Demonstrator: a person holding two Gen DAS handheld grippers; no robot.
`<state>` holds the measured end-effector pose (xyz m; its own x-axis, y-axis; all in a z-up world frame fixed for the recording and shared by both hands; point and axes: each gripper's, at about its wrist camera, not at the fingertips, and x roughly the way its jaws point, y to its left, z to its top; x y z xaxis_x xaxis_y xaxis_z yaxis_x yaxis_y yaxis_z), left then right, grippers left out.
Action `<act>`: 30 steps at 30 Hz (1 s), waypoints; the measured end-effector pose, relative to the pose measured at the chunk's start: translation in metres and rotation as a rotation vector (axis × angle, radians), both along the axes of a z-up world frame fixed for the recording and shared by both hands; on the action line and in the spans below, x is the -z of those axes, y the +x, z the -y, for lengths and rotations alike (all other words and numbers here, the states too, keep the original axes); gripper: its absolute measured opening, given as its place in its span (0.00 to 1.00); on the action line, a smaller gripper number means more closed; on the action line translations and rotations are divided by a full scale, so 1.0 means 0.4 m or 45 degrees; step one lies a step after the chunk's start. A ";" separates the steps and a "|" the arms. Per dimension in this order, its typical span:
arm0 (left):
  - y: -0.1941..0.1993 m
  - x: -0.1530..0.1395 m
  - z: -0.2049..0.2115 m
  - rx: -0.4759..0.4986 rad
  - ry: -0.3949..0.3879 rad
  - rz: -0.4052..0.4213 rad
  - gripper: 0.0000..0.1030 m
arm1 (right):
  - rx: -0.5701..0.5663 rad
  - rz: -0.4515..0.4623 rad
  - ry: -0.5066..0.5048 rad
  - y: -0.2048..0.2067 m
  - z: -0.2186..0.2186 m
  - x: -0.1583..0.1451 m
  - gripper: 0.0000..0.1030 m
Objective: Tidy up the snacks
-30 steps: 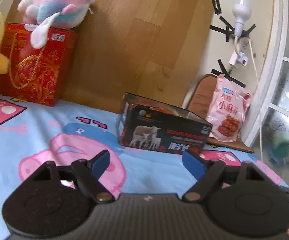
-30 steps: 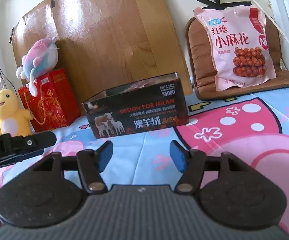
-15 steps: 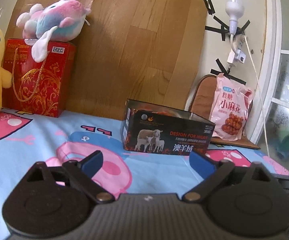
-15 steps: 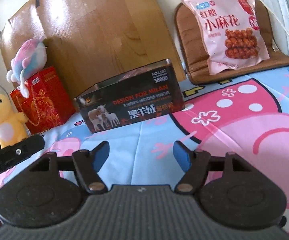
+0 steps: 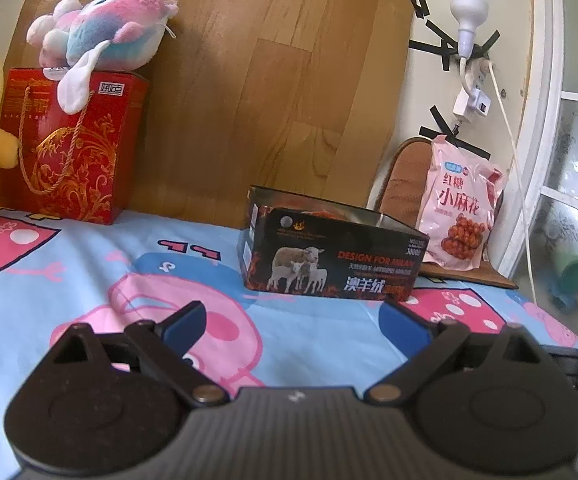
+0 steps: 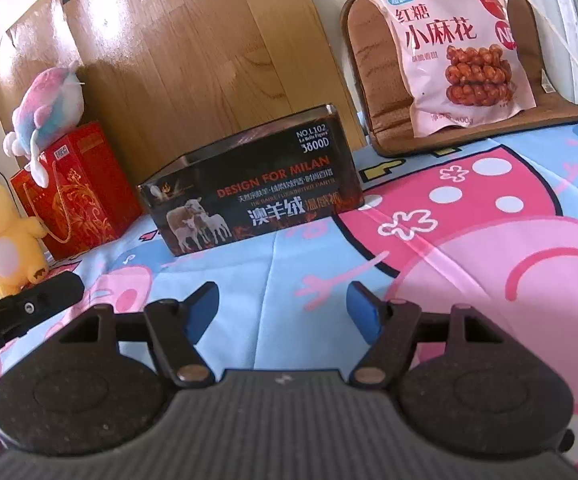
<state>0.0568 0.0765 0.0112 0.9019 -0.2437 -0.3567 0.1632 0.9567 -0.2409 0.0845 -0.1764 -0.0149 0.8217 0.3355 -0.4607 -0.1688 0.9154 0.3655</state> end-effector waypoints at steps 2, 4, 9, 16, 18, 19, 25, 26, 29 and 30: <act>0.001 0.000 0.001 0.005 0.002 -0.005 0.94 | 0.001 -0.006 -0.006 0.001 -0.002 0.000 0.70; 0.002 0.000 0.000 0.010 0.004 -0.009 0.94 | 0.001 -0.011 -0.012 0.002 -0.003 0.001 0.70; 0.004 0.000 0.001 0.022 0.008 -0.016 0.94 | 0.000 -0.016 -0.017 0.003 -0.004 0.001 0.70; 0.006 0.001 0.002 0.032 0.008 -0.024 0.94 | -0.001 -0.020 -0.020 0.005 -0.005 0.002 0.70; 0.006 0.001 0.002 0.033 0.009 -0.025 0.95 | -0.001 -0.020 -0.020 0.005 -0.005 0.002 0.70; 0.006 0.001 0.002 0.032 0.008 -0.025 0.95 | -0.001 -0.020 -0.020 0.005 -0.005 0.001 0.70; 0.006 0.000 0.002 0.033 0.009 -0.026 0.95 | -0.001 -0.020 -0.020 0.005 -0.006 0.001 0.71; 0.006 0.000 0.002 0.033 0.009 -0.026 0.95 | -0.001 -0.020 -0.020 0.005 -0.006 0.001 0.71; 0.007 0.000 0.002 0.033 0.009 -0.026 0.95 | -0.001 -0.020 -0.020 0.005 -0.006 0.001 0.71; 0.007 0.000 0.002 0.033 0.010 -0.026 0.95 | -0.001 -0.020 -0.020 0.005 -0.006 0.001 0.71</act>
<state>0.0595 0.0756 0.0113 0.8877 -0.2642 -0.3771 0.1832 0.9540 -0.2373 0.0865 -0.1741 -0.0153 0.8140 0.3287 -0.4789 -0.1639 0.9210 0.3535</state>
